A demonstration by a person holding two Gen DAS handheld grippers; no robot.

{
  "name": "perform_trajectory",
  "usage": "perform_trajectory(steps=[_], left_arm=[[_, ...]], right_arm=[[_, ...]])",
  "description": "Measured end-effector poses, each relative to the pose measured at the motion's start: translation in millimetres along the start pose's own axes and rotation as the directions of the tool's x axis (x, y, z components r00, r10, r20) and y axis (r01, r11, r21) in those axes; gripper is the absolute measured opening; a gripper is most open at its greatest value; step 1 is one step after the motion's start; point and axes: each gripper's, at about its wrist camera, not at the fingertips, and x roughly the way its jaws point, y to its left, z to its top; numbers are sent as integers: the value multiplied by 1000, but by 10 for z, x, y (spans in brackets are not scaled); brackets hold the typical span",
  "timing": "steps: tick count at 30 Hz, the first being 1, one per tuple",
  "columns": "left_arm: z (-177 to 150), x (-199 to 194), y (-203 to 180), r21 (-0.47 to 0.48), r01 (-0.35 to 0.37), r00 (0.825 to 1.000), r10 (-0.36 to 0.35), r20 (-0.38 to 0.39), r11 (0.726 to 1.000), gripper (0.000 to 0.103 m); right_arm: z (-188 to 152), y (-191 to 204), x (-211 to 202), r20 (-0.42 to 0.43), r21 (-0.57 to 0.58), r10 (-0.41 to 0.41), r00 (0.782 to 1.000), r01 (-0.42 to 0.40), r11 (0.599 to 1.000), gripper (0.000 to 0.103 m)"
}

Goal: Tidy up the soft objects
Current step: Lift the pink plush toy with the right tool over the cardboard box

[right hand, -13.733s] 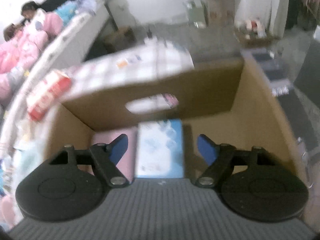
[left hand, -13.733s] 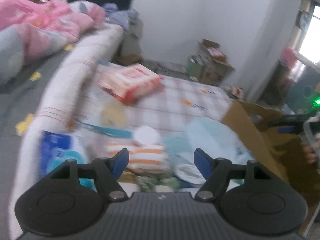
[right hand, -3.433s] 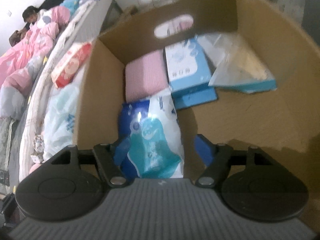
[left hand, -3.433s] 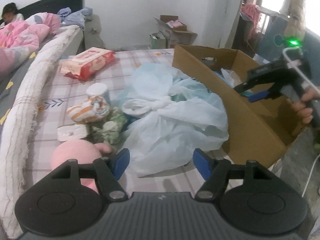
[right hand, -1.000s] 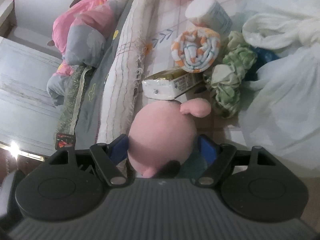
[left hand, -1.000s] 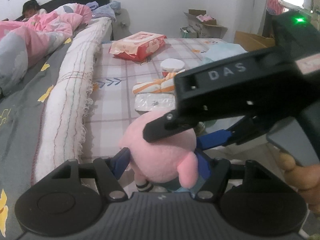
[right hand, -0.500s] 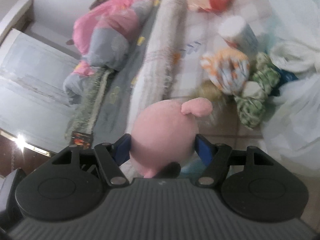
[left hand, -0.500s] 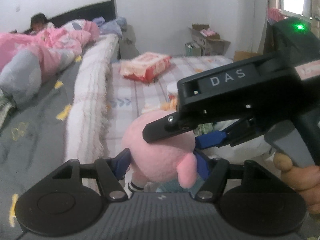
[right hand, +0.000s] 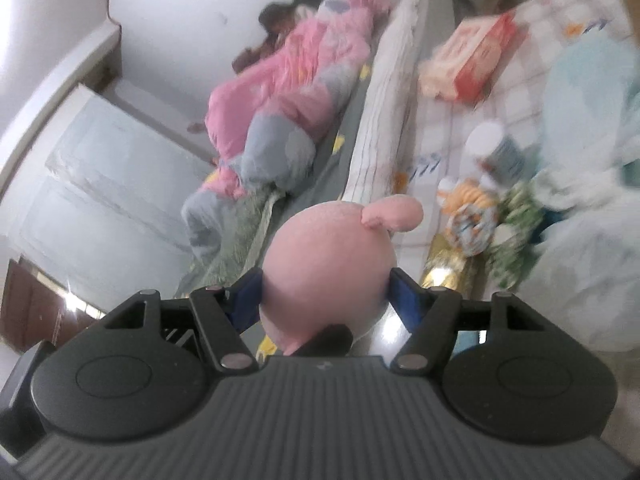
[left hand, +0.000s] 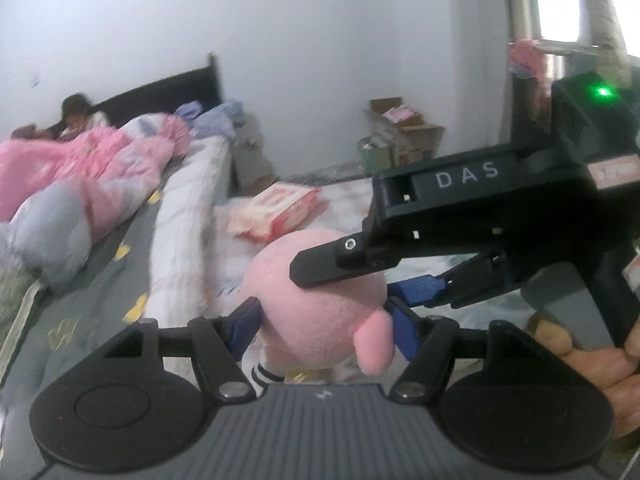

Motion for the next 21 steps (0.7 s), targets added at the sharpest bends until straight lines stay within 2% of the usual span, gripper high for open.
perform_trajectory(steps=[5,10,16,19,21], left_arm=[[274,100,-527,89,87,995,-90,34,992,69],[627,367,-1233,177,217,973,-228,42,960,69],[969,888,-2086,222,416,906,-422,-21,882,71],[1053,1156,-2457,220,477,878,-473,-72,851,72],[1065,1288,-2624,217,497,868,-487,-101,840,72]], right_arm=[[120,-214,-675,127,16,-35,991,33,999,66],[289,-549,-1473,248,51,-124,961,115,992,66],[495,-1167,-2375,323,173,-276,905,230,958,66],[562,-1491,-2679,323,237,-345,881,278,931,65],[606,-1669,-2819,311,265,-400,862,326,907,65]])
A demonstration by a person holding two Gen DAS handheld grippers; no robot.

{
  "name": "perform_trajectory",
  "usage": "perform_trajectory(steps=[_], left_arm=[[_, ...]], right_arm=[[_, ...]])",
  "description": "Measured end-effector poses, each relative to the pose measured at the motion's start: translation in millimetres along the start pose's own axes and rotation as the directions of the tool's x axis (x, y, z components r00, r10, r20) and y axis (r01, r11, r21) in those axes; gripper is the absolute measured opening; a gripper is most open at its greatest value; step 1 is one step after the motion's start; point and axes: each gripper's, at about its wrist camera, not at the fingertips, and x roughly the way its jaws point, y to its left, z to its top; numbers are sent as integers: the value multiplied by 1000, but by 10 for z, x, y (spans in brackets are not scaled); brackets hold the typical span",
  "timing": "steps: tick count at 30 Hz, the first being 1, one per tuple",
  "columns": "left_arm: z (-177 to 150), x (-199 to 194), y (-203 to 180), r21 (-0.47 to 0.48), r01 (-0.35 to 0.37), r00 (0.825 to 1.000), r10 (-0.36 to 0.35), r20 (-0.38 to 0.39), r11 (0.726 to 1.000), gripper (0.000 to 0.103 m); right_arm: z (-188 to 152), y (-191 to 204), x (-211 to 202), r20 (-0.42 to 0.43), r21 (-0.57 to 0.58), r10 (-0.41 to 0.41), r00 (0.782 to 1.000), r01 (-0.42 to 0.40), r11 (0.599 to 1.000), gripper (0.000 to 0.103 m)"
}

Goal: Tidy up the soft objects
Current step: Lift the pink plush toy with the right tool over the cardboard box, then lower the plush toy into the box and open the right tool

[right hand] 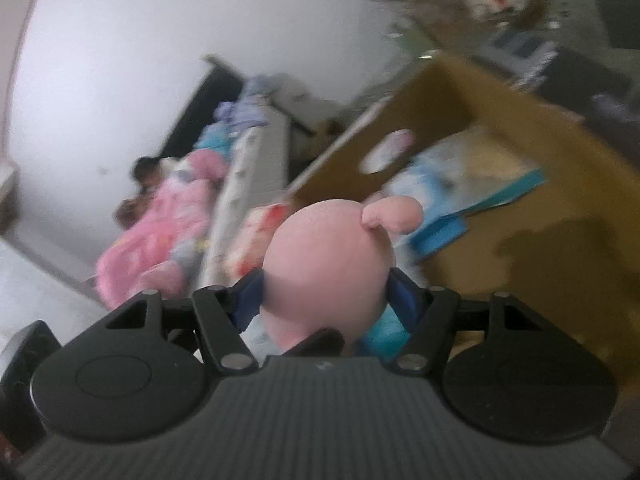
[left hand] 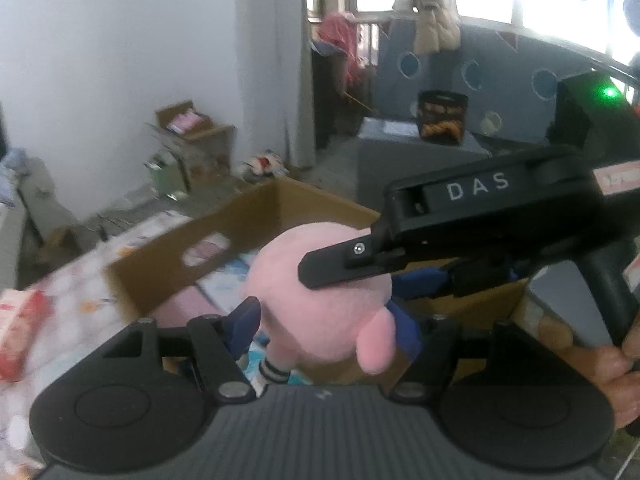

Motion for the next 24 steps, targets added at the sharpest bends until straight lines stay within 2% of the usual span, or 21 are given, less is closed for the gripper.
perform_trajectory(steps=[3,6,12,13,17,22,24], left_arm=[[-24,168,17,-22,26,999,-26,-32,999,72],[-53,199,133,-48,39,998,-41,-46,998,72],[-128,-23,455,-100,-35,999,32,-30,994,72],[-130,-66,519,-116,-39,999,37,-26,992,72],[-182,-303,734,-158,-79,997,81,6,984,72],[-351,-581,1008,-234,-102,993,111,25,967,72],[-433,-675,1107,-258,-113,992,124,27,960,72]], right_arm=[[111,-148,35,-3,-39,-95,995,95,995,65],[187,-178,176,-29,-83,-160,987,157,984,65],[351,-209,337,-39,-190,-306,951,293,937,65],[383,-193,359,-39,-214,-334,942,318,924,65],[418,-50,552,-30,-328,-480,877,445,834,65],[429,-3,931,-72,-422,-597,799,517,744,66],[413,37,1098,-80,-449,-625,776,532,718,67]])
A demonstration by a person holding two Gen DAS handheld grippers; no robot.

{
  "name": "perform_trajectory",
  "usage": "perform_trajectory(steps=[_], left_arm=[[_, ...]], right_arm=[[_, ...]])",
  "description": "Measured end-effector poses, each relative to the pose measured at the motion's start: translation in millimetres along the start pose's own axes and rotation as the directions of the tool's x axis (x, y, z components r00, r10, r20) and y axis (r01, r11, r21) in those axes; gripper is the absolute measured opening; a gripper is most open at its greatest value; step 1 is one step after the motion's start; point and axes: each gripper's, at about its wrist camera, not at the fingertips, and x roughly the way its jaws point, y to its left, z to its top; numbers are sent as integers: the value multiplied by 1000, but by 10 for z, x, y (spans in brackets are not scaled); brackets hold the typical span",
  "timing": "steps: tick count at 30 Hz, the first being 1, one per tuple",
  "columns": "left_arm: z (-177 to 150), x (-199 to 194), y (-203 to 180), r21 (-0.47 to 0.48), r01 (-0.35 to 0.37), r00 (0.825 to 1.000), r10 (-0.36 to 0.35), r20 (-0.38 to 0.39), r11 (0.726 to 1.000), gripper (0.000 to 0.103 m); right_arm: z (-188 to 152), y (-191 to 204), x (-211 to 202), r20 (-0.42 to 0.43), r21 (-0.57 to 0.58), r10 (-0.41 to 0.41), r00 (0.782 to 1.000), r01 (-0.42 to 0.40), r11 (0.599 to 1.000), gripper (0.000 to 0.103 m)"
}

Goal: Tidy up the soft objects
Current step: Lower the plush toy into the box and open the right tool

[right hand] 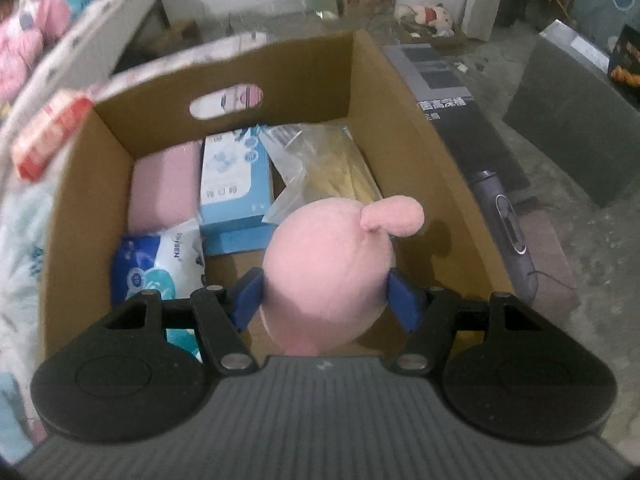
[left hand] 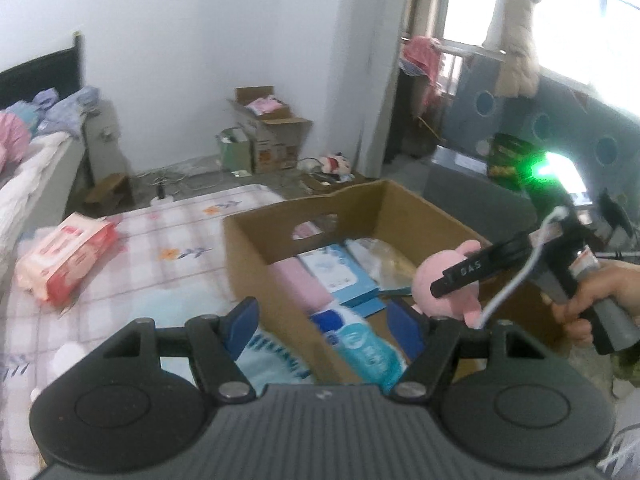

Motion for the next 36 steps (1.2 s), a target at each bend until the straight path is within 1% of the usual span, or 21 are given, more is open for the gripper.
perform_trajectory(steps=[6,7,8,9,14,17,18,22,25,27,29,31,32,33,36], left_arm=[[-83,-232,303,-56,-39,999,41,25,998,72],[-95,-265,353,-65,-47,998,49,27,997,72],[-105,-303,397,-72,-51,998,54,29,996,72],[-120,-328,443,-81,-55,998,58,28,995,72],[-209,-407,608,-117,-72,997,75,28,991,72],[-273,-483,696,-134,-76,996,81,33,988,72],[-293,-503,722,-139,-80,996,85,33,987,72],[-377,-578,813,-149,-102,994,107,27,984,72],[-439,-624,881,-163,-120,992,125,18,979,72],[-470,-649,925,-175,-128,991,132,12,976,72],[-500,-664,957,-184,-135,990,139,6,974,72],[-517,-673,979,-191,-139,990,143,4,972,72],[-524,-673,986,-194,-139,990,143,3,971,72],[-526,-673,989,-196,-138,990,141,2,971,72],[-528,-686,977,-194,-129,991,133,8,973,72]], right_arm=[[116,338,139,-25,-10,35,999,-35,999,71],[135,385,142,-21,-9,41,999,-42,999,73],[149,417,131,-11,-2,57,998,-57,998,77],[162,428,112,-6,8,77,997,-77,997,78],[216,447,0,26,88,182,983,-184,979,79],[225,433,-25,61,103,199,978,-204,973,79],[227,432,-21,76,107,197,977,-205,973,77],[252,485,93,103,83,159,982,-168,982,76],[260,586,208,138,7,90,986,-91,996,76],[260,626,305,142,-41,60,988,-54,998,76],[246,632,419,115,-62,55,992,-48,997,77],[229,637,459,119,-88,45,992,-35,995,75],[223,634,447,123,-94,49,991,-37,995,72],[221,617,416,123,-87,47,991,-37,996,70],[212,527,270,104,-51,55,993,-50,997,68]])
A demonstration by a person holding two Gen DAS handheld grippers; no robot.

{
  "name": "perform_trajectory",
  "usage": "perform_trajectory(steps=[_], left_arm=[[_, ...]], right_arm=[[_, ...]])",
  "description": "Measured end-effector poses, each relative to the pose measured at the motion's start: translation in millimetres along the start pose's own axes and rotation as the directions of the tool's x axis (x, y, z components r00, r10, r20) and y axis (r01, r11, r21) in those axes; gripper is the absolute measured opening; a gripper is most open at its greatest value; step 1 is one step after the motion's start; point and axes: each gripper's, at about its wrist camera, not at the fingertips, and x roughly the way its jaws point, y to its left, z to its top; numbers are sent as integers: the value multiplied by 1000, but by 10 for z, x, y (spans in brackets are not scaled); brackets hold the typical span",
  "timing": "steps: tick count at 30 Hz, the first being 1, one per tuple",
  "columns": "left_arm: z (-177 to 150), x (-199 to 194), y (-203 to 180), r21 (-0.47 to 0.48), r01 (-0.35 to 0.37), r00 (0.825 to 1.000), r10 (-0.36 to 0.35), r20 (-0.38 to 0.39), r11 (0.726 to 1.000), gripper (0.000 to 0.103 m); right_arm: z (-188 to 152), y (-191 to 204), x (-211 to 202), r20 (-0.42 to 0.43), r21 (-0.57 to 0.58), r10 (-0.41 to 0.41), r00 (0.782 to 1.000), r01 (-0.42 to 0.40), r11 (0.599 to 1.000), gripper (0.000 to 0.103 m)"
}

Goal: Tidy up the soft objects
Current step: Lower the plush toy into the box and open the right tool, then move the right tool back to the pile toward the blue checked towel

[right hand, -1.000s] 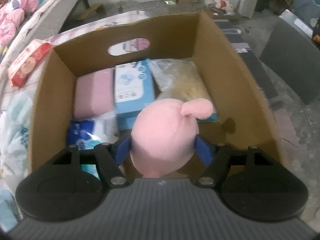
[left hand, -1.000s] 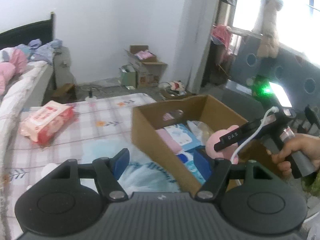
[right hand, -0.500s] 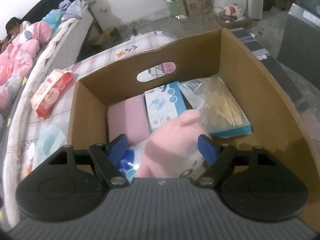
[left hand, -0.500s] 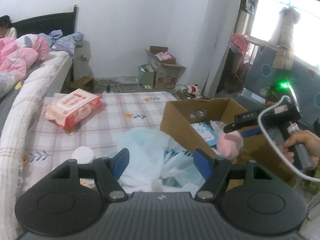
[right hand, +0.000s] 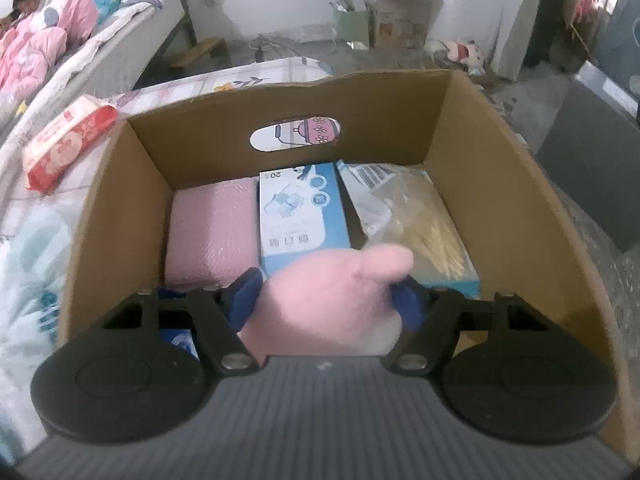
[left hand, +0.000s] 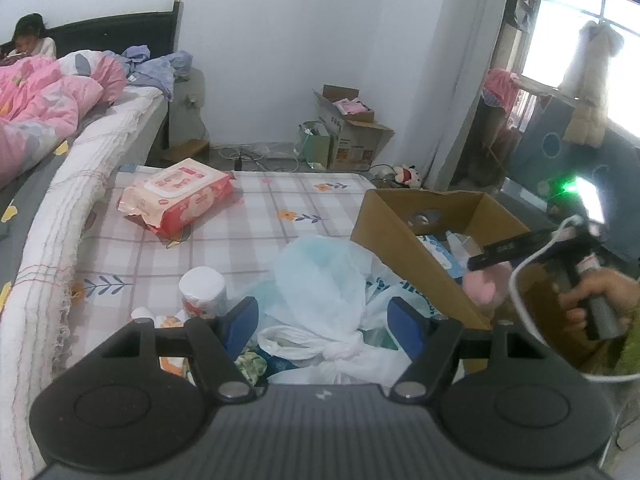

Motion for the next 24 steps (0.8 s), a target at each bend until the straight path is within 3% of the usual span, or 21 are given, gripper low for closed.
perform_trajectory(steps=[6,10,19,24], left_arm=[[-5,20,-16,7,25,1000,-25,4,1000,72],[-18,73,-16,-11,43,999,-43,-8,999,72],[-45,-23,56,-19,6,1000,-6,-6,1000,72],[-33,-67,136,-32,-21,1000,21,-4,999,72]], right_arm=[[-27,-190,-729,-42,-49,-19,999,17,999,68],[-89,-217,-950,-110,-98,-32,993,21,995,68],[-22,58,-68,-261,-128,-61,964,28,991,69],[159,182,217,-242,-121,-67,968,39,992,65]])
